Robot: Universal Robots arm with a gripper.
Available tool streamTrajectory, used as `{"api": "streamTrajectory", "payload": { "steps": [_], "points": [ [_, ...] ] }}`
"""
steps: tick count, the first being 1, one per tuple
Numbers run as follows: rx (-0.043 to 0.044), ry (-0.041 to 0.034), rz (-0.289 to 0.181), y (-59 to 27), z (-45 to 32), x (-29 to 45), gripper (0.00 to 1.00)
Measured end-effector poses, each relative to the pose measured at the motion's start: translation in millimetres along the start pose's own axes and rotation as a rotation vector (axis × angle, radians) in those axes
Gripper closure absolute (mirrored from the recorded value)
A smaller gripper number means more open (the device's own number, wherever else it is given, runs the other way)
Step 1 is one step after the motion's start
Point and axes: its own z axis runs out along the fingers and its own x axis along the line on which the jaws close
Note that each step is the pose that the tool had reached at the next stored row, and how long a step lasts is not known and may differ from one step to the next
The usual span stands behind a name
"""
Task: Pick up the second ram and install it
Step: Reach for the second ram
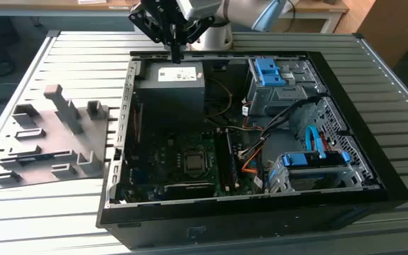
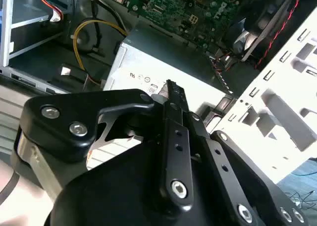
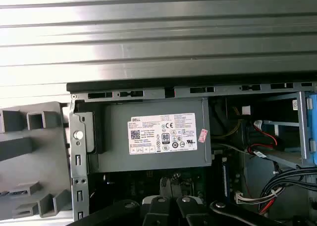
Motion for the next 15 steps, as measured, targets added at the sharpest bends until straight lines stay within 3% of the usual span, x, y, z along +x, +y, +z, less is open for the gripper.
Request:
{"api": "streamTrajectory", "payload": {
  "steps": [7, 15],
  "points": [
    [0.0000, 0.0000, 0.000, -0.3, -0.1, 3.4, 0.90],
    [0.0001, -0.0001, 0.000, -1.6, -0.6, 21.7, 0.90]
  ]
}}
